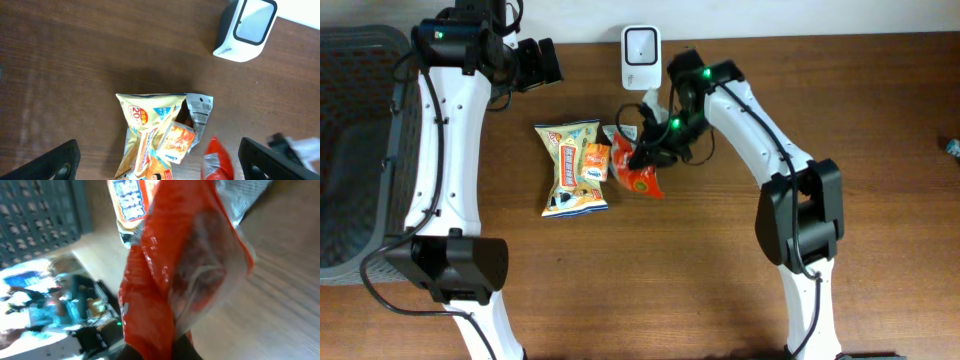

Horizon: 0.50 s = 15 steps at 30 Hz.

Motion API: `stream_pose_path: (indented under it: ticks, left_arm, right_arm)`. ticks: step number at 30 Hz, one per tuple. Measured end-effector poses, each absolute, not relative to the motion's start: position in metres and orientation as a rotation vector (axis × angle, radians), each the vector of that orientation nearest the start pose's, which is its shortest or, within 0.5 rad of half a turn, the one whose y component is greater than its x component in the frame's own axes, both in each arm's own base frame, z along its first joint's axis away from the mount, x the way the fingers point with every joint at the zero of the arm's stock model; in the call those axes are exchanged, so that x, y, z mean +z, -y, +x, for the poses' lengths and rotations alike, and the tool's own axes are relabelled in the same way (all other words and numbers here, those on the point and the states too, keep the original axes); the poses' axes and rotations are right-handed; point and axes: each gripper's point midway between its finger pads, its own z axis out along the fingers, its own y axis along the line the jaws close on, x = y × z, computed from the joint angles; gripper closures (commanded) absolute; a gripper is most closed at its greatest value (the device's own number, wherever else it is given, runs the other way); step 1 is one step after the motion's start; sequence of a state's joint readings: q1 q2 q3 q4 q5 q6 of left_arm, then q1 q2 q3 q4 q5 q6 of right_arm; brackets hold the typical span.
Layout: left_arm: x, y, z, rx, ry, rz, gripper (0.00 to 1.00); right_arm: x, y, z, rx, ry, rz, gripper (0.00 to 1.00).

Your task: Scan the item barcode

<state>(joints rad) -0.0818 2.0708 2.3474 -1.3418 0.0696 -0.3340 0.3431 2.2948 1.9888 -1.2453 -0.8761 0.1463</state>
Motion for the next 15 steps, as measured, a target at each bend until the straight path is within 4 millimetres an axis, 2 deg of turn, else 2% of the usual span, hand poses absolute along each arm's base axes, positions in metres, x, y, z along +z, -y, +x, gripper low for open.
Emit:
stream_pose_path:
  ticks: [2,3,4,6,8,9,12,14,15]
  left_arm:
    - [0.255,0.052,0.482,-0.232,-2.633,-0.31,0.01]
    - [0.255,0.052,0.482,-0.232,-2.633,-0.31,0.01]
    - [0.255,0.052,0.482,-0.232,-2.634,-0.31,0.01]
    - [0.255,0.052,0.482,-0.232,-2.634,-0.31,0.01]
    - [0.255,0.052,0.482,-0.232,-2.634,-0.31,0.01]
    - [0.255,0.052,0.482,-0.232,-2.634,-0.31,0.01]
    - [0.255,0.052,0.482,-0.232,-2.633,-0.31,0.01]
    - [0.255,0.052,0.482,-0.232,-2.633,-0.31,0.01]
    - [0.255,0.052,0.482,-0.232,-2.634,-0.31,0.01]
  right_arm:
    - [0.1,-0.258,0.383,1.449,-3.024,-0.182,0.68]
    - [0.099,-0.246,0.389,1.463,-3.019,-0.118,0.38]
    - [0.099,-0.231,0.398,1.466,-3.007,-0.051,0.28]
    - [0.094,-0.179,0.423,1.402,-2.975,0.137,0.27]
    - [0.081,-0.134,0.429,1.251,-3.023,0.3,0.24]
    - [0.068,-0.092,0.429,1.075,-3.073,0.433,0.24]
    - [0.061,-0.049,0.418,0.879,-3.154,0.565,0.24]
    - [0.071,-0.03,0.416,0.785,-3.172,0.597,0.24]
    - [0.078,-0.027,0.417,0.77,-3.171,0.584,0.29]
